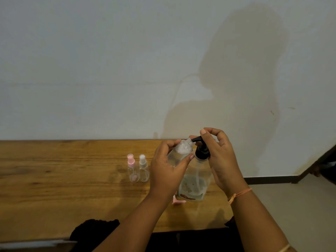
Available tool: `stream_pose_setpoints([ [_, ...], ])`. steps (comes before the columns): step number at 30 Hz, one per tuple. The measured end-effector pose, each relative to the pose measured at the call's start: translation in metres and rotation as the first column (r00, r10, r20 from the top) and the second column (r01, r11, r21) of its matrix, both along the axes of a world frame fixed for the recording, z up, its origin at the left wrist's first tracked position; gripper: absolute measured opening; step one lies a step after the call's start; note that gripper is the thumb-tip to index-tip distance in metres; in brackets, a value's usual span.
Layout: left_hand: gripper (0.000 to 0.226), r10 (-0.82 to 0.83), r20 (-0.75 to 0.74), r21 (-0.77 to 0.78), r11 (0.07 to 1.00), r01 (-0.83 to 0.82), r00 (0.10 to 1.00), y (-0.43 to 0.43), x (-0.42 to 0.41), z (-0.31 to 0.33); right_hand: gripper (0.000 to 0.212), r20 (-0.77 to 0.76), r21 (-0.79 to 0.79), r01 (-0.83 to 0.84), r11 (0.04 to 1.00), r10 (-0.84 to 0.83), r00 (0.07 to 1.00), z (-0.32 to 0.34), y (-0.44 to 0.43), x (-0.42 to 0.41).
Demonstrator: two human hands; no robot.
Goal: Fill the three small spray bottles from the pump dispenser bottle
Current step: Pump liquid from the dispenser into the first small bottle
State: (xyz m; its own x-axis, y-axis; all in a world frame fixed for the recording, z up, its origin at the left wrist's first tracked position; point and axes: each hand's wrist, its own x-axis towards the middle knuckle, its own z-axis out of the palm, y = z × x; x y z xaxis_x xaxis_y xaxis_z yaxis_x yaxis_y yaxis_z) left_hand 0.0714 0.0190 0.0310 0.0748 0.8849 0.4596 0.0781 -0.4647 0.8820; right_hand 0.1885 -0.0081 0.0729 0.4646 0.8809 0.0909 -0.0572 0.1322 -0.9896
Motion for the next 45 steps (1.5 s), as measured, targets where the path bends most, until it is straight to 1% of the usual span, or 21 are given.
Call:
stream_pose_setpoints([
  [5,0.042,-0.006,-0.013,-0.007,1.000,0.006,1.000,0.0006,-0.0006,-0.0008,0.013,0.093,-0.001,-0.002,1.000,0.002,0.996,-0.0009,-0.0002,0.0000],
  [7,0.041,-0.007,-0.019,-0.008,1.000,0.007,1.000,0.0009,-0.0012,-0.0016,0.012,0.111,0.002,-0.002,1.000,0.002,0.994,-0.0004,0.0001,-0.0014],
  [10,0.042,-0.002,-0.021,-0.009,1.000,0.002,1.000,0.0000,-0.0013,-0.0007,0.013,0.095,0.013,0.001,1.000,-0.002,0.996,0.0011,-0.0018,-0.0027],
  [14,0.043,0.004,-0.012,-0.008,1.000,-0.004,1.000,-0.0011,-0.0013,0.0007,0.019,0.018,0.028,0.022,0.999,-0.022,1.000,0.0024,-0.0028,-0.0035],
  [17,0.042,0.002,-0.005,-0.005,1.000,-0.002,1.000,-0.0020,-0.0010,0.0006,0.022,0.006,0.018,0.040,0.999,-0.040,0.999,0.0013,-0.0022,-0.0037],
  [19,0.042,-0.003,0.000,-0.009,1.000,0.003,1.000,-0.0022,-0.0006,0.0009,0.023,0.025,0.009,0.037,0.999,-0.037,0.999,0.0009,-0.0021,-0.0033],
  [24,0.043,0.002,-0.009,0.001,1.000,-0.002,1.000,-0.0001,-0.0012,0.0002,0.016,0.114,0.008,0.009,1.000,-0.009,0.993,0.0002,-0.0027,-0.0013],
  [28,0.042,-0.011,-0.019,-0.016,1.000,0.011,1.000,0.0007,-0.0024,-0.0020,0.017,0.165,0.000,0.005,1.000,-0.005,0.986,-0.0005,-0.0020,-0.0025],
  [30,0.042,-0.011,-0.015,-0.022,1.000,0.011,1.000,0.0000,-0.0024,-0.0016,0.018,0.152,0.008,0.005,1.000,-0.007,0.988,0.0000,-0.0028,-0.0033],
  [32,0.042,-0.010,-0.007,-0.020,1.000,0.010,1.000,-0.0008,-0.0022,-0.0001,0.020,0.102,0.027,0.003,1.000,-0.006,0.995,0.0018,-0.0037,-0.0035],
  [36,0.042,0.001,-0.001,-0.008,1.000,-0.001,1.000,-0.0017,-0.0014,0.0013,0.044,-0.003,0.040,-0.006,0.999,0.006,1.000,0.0031,-0.0035,-0.0009],
  [38,0.042,-0.002,0.003,-0.010,1.000,0.002,1.000,-0.0020,-0.0009,0.0012,0.048,-0.002,0.021,-0.005,1.000,0.005,1.000,0.0022,-0.0023,-0.0005],
  [40,0.042,-0.006,0.003,-0.014,1.000,0.006,1.000,-0.0020,-0.0006,0.0013,0.045,-0.005,-0.006,-0.001,1.000,0.001,1.000,0.0008,-0.0002,-0.0001],
  [43,0.042,-0.010,0.002,-0.011,1.000,0.010,1.000,-0.0016,-0.0002,0.0016,0.033,0.003,-0.024,0.002,1.000,-0.002,1.000,-0.0016,0.0013,0.0019],
  [45,0.042,-0.011,0.001,-0.013,1.000,0.011,1.000,-0.0017,-0.0003,0.0015,0.025,0.038,-0.029,0.000,1.000,0.001,0.999,-0.0023,0.0010,0.0021],
])
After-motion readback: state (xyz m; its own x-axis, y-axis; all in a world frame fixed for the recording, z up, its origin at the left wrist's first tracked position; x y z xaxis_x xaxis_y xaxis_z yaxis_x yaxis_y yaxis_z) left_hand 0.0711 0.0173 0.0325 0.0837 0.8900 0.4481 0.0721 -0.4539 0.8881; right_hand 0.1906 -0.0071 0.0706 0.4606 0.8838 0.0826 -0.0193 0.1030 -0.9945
